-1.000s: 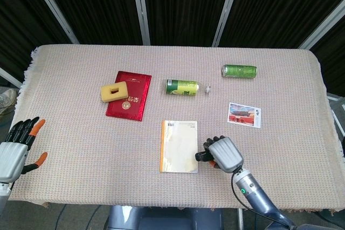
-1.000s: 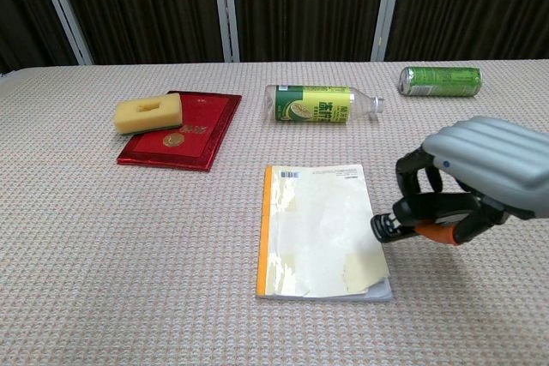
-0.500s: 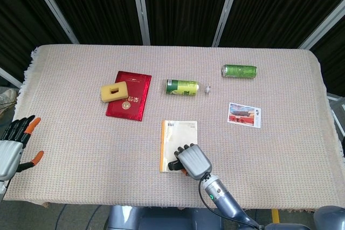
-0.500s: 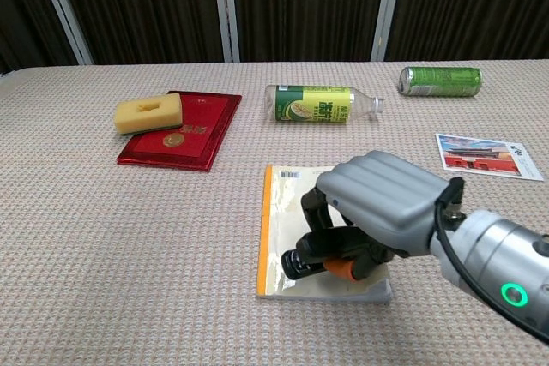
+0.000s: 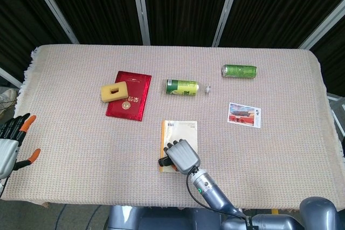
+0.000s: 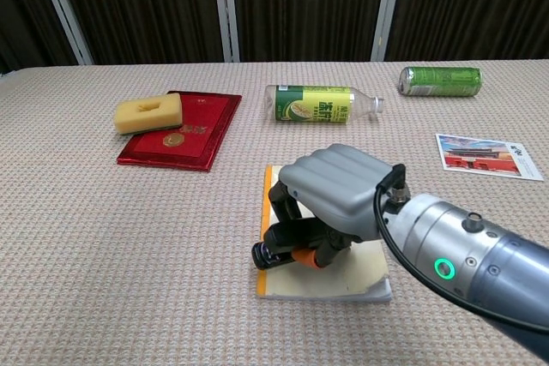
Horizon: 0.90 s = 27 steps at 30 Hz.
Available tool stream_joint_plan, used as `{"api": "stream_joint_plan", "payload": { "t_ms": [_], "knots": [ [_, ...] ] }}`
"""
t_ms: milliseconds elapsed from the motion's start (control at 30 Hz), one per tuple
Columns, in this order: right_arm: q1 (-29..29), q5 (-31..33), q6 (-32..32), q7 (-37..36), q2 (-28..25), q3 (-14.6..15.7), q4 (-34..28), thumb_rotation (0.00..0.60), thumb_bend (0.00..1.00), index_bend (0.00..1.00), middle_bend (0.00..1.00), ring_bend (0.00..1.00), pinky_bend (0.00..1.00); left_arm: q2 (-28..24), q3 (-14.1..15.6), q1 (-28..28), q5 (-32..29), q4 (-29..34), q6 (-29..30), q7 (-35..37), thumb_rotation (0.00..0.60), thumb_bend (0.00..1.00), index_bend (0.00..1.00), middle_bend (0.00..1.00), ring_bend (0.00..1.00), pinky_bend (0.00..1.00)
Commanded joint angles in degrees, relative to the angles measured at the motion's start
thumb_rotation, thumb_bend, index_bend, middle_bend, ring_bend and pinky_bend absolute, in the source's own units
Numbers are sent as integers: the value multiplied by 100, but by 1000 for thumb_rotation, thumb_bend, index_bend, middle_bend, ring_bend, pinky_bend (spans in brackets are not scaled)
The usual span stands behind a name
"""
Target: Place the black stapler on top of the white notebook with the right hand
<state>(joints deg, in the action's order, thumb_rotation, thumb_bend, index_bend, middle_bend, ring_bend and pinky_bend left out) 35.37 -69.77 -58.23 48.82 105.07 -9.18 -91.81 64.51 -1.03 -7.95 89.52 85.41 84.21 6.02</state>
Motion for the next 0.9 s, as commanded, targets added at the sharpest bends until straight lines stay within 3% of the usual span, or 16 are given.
{"api": "stream_joint_plan", "payload": {
  "t_ms": [33, 200, 433, 567, 733, 900],
  "knots": [
    [95, 110, 74, -87, 37, -47, 218, 600, 344, 645, 482, 506, 605, 13, 1, -15, -21, -8, -42, -27, 600, 319, 0, 0, 0, 63],
    [140, 86, -29, -211, 11, -22, 327, 600, 343, 589, 454, 499, 605, 17, 2, -29, -26, 7, -68, -43, 600, 319, 0, 0, 0, 63],
    [114, 34, -223, -296, -107, 66, 159, 600, 309, 175, 203, 357, 577, 5, 20, -19, 25, 25, -23, -18, 600, 319, 0, 0, 0, 63],
    [50, 59, -442, -182, -219, 107, -81, 600, 296, 46, 102, 274, 552, -9, 32, -10, 71, 13, 20, 42, 600, 319, 0, 0, 0, 63],
    [-72, 29, -785, 122, -480, 191, -489, 600, 282, 0, 6, 146, 400, -17, 44, 6, 118, -12, 77, 89, 600, 320, 0, 0, 0, 63],
    [-447, -248, -1471, 279, -1110, 389, -1213, 600, 236, 0, 0, 12, 145, -12, 29, 28, 102, -38, 124, 84, 600, 320, 0, 0, 0, 63]
  ]
}}
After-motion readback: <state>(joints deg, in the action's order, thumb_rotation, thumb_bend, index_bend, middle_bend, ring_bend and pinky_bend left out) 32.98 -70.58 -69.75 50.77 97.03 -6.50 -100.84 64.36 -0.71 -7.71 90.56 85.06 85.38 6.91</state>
